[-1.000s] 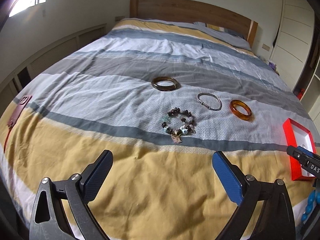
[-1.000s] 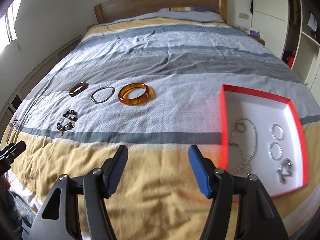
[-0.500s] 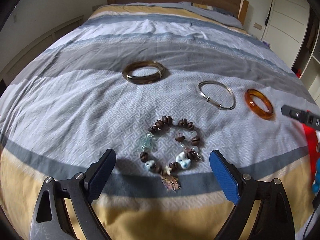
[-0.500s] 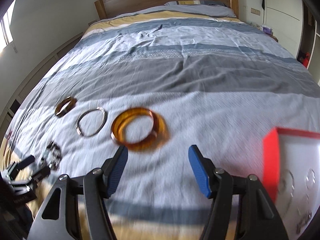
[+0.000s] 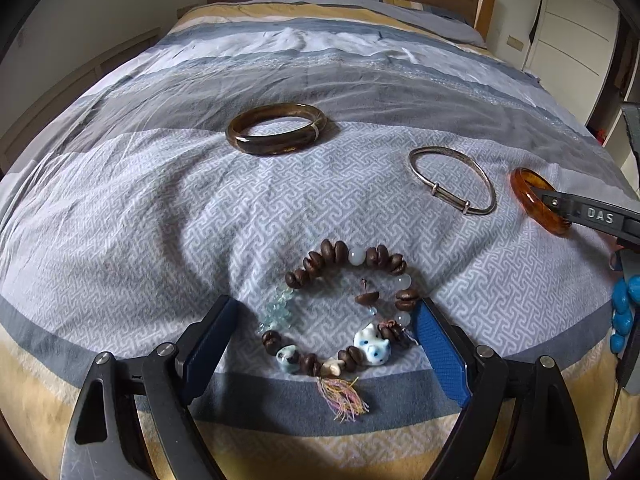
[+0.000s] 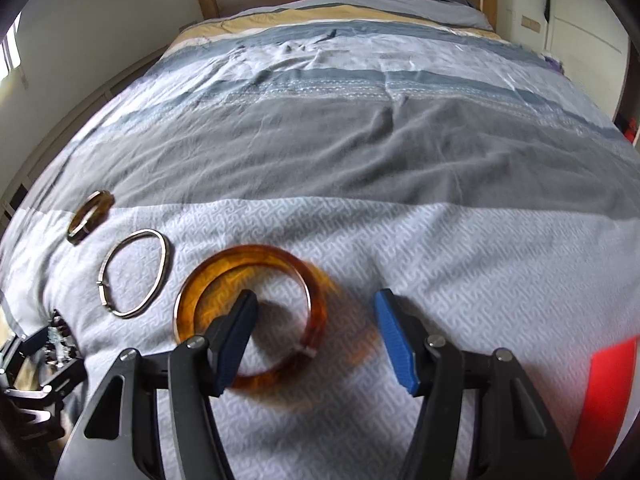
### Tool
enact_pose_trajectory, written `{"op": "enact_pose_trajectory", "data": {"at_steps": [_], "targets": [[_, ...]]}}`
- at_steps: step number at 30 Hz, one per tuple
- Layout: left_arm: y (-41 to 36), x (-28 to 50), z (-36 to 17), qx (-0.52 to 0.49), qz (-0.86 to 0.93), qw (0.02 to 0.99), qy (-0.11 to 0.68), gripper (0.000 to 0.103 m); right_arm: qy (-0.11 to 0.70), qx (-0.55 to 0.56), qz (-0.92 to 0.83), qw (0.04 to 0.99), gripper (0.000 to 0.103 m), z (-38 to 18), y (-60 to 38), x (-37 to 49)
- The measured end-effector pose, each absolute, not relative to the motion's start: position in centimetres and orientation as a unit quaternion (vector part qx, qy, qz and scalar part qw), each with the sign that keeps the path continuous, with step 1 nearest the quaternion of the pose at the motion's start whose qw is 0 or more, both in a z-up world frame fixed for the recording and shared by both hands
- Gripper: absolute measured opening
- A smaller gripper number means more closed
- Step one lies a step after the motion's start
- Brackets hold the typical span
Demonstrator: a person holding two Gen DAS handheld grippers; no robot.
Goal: Organize jewelry
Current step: 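Grasp the beaded bracelet with the left tool while the right tool grasps the amber bangle, then carry the bracelet and amber bangle into the red box and open both tools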
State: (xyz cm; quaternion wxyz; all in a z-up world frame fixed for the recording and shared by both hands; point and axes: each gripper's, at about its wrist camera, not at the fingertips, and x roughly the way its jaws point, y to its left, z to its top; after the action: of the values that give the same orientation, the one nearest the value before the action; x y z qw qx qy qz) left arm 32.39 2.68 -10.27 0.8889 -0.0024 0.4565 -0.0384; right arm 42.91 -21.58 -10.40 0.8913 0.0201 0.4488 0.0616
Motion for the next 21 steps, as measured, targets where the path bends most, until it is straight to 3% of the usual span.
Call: {"op": "enact_pose_trajectory", "data": {"at_steps": [6, 9, 11, 13, 21], "targets": [[2.3, 32.8, -10.0, 0.004, -0.04, 0.893, 0.448, 0.069, 0.441, -0.005, 0.045, 0.896, 0.023, -10.7, -21.0, 44.3], [2.1, 32.6, -9.7, 0.007, -0.042, 0.895, 0.445, 0.051, 0.441, -0.004, 0.05, 0.896, 0.015, -10.4, -21.1, 43.9], [2.2, 32.4, -9.5, 0.001, -0.046, 0.894, 0.445, 0.033, 0.442, 0.002, 0.056, 0.895, 0.013, -10.1, -21.3, 43.3], [2.4, 31.9, -9.3, -0.01, -0.047, 0.893, 0.448, 0.024, 0.444, 0.009, 0.062, 0.894, 0.012, -9.9, -21.5, 42.2], [2.2, 27.7, -8.1, -0.041, -0.054, 0.886, 0.458, 0.023, 0.44, 0.02, 0.074, 0.895, 0.01, -7.9, -21.8, 35.7]]}}
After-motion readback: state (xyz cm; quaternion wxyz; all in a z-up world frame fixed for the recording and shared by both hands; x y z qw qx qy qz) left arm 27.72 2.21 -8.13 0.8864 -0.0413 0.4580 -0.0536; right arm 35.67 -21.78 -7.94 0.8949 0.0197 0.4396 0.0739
